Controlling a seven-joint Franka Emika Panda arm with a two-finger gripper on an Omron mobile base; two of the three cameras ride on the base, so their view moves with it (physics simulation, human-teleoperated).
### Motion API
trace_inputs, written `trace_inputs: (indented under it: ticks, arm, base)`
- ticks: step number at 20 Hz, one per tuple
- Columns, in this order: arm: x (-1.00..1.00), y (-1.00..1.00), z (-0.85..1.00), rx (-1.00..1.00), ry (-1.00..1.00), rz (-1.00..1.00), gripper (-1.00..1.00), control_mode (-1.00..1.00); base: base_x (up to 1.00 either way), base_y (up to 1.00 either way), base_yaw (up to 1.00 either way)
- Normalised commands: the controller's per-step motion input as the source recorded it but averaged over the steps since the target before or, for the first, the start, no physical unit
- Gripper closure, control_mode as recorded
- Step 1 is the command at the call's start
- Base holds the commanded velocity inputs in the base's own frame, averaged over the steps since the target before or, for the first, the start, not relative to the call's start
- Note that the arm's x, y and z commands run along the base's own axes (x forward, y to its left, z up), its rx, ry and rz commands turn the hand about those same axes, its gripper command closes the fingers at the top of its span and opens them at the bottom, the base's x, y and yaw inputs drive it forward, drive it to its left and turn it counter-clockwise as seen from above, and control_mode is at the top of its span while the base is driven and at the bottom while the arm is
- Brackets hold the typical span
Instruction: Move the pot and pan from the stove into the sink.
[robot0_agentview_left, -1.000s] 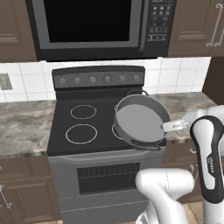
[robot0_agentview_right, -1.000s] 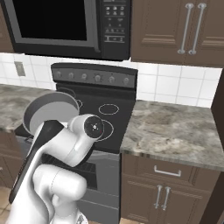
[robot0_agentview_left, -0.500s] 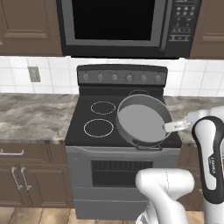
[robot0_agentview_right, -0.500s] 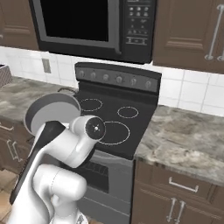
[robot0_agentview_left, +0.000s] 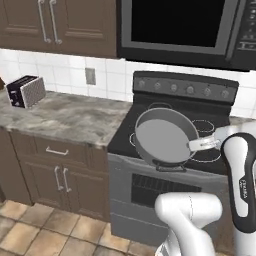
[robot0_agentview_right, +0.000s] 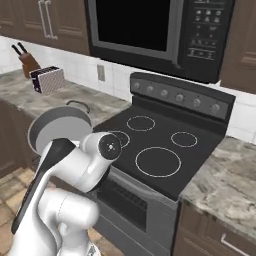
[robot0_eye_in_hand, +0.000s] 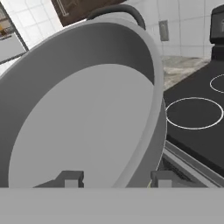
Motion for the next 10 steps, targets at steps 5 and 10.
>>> trace_inputs:
  ticks: [5,10]
  arm:
    - [0.0,0.0,0.0,0.0,0.0,0.0,1.0,1.0]
    - [0.0,0.0,0.0,0.0,0.0,0.0,1.0,1.0]
  base:
    - [-0.07,0.0,0.49]
    - [-0.05,0.0,0.49]
